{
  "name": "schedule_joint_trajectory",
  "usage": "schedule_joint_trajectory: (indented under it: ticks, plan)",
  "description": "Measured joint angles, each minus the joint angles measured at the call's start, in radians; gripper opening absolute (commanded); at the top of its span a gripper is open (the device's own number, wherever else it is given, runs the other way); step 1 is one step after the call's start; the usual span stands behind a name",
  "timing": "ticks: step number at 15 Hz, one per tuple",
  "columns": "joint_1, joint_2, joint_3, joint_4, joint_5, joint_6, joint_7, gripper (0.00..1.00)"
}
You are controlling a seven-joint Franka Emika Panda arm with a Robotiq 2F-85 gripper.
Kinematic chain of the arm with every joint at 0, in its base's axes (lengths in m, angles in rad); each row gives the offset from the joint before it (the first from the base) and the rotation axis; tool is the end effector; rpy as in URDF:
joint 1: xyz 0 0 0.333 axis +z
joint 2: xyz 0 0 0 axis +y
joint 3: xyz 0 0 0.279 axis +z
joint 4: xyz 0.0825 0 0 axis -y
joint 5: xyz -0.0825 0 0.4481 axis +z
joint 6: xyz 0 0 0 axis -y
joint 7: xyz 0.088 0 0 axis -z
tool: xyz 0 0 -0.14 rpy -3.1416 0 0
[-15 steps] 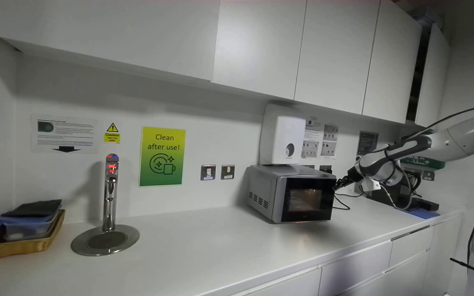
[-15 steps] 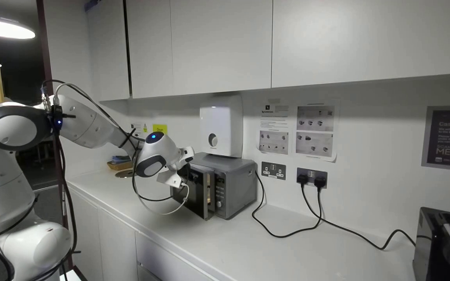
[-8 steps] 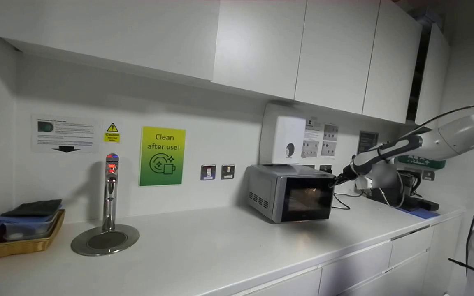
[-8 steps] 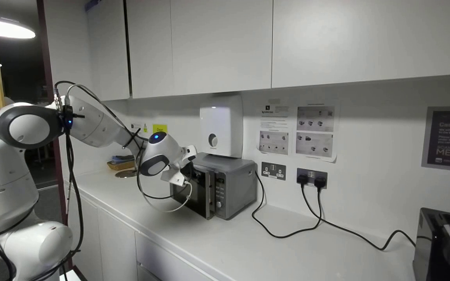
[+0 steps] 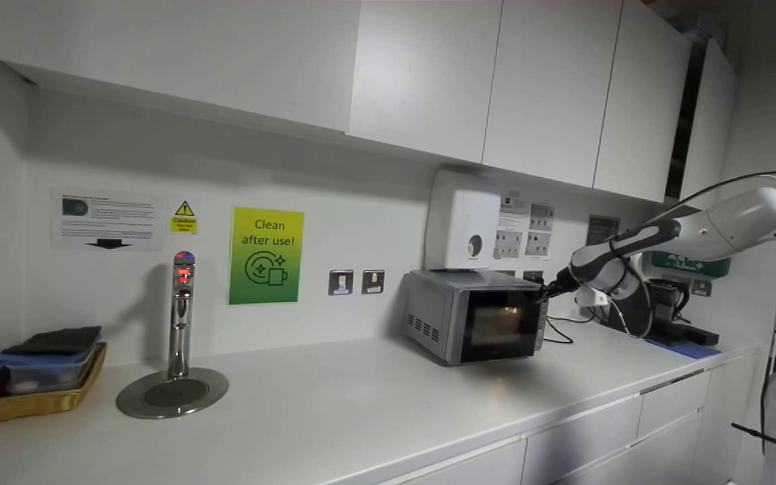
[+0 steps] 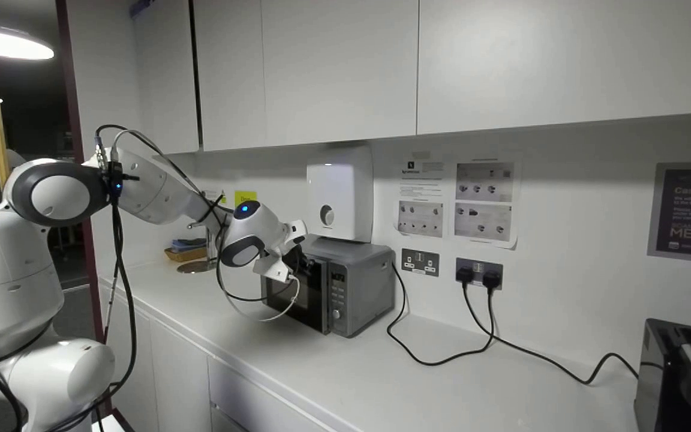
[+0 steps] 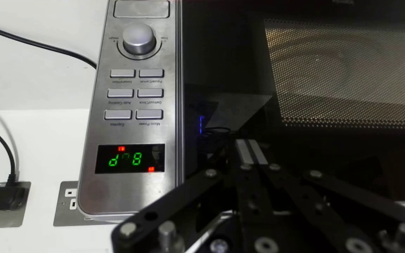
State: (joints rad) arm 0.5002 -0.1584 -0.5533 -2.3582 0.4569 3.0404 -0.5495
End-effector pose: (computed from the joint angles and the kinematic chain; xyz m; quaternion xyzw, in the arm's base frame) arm 0.6057 -0.0647 0.3737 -0.9137 -0.0138 -0.4051 0.0297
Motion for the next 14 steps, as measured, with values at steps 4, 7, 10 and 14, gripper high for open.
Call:
schedule_joint_trajectory:
  ticks: [4, 7, 10, 14]
  plan:
    - [0.024, 0.021, -0.028, 0.028, 0.038, 0.000, -0.022, 0.00]
    - [0.039, 0.023, -0.043, 0.030, 0.069, 0.000, -0.048, 0.00]
    - [0.054, 0.025, -0.060, 0.033, 0.098, 0.000, -0.075, 0.00]
    - [0.077, 0.029, -0.080, 0.038, 0.145, 0.000, -0.118, 0.00]
